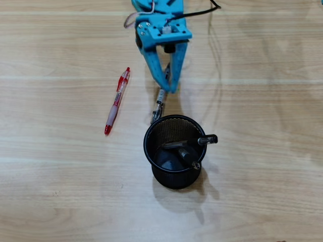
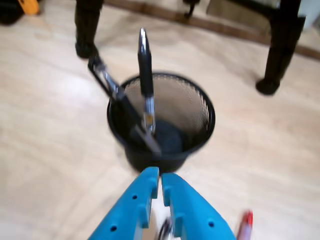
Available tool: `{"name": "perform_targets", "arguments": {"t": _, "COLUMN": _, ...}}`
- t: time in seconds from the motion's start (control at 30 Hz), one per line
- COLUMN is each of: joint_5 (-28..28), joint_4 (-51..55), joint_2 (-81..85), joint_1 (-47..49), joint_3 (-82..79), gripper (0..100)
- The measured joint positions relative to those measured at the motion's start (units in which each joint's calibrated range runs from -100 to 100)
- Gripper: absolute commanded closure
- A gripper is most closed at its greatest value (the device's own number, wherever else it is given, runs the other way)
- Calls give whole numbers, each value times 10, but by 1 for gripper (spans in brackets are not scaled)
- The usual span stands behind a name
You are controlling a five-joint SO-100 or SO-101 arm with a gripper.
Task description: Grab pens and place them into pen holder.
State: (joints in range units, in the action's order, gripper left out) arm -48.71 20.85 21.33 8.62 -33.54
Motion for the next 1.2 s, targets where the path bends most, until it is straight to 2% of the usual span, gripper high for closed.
{"name": "perform_targets", "arguments": {"t": 0.17, "joint_5": -17, "joint_4": 189, "joint_2": 71, "joint_1": 0, "joint_3": 0, "gripper": 98}}
{"name": "perform_targets", "arguments": {"t": 0.3, "joint_5": -46, "joint_4": 281, "joint_2": 89, "joint_1": -7, "joint_3": 0, "gripper": 97}}
{"name": "perform_targets", "arguments": {"t": 0.57, "joint_5": -76, "joint_4": 302, "joint_2": 62, "joint_1": -3, "joint_3": 0, "gripper": 97}}
{"name": "perform_targets", "arguments": {"t": 0.8, "joint_5": -84, "joint_4": 302, "joint_2": -14, "joint_1": 2, "joint_3": 1, "gripper": 86}}
{"name": "perform_targets", "arguments": {"t": 1.2, "joint_5": -86, "joint_4": 303, "joint_2": -114, "joint_1": 17, "joint_3": 1, "gripper": 85}}
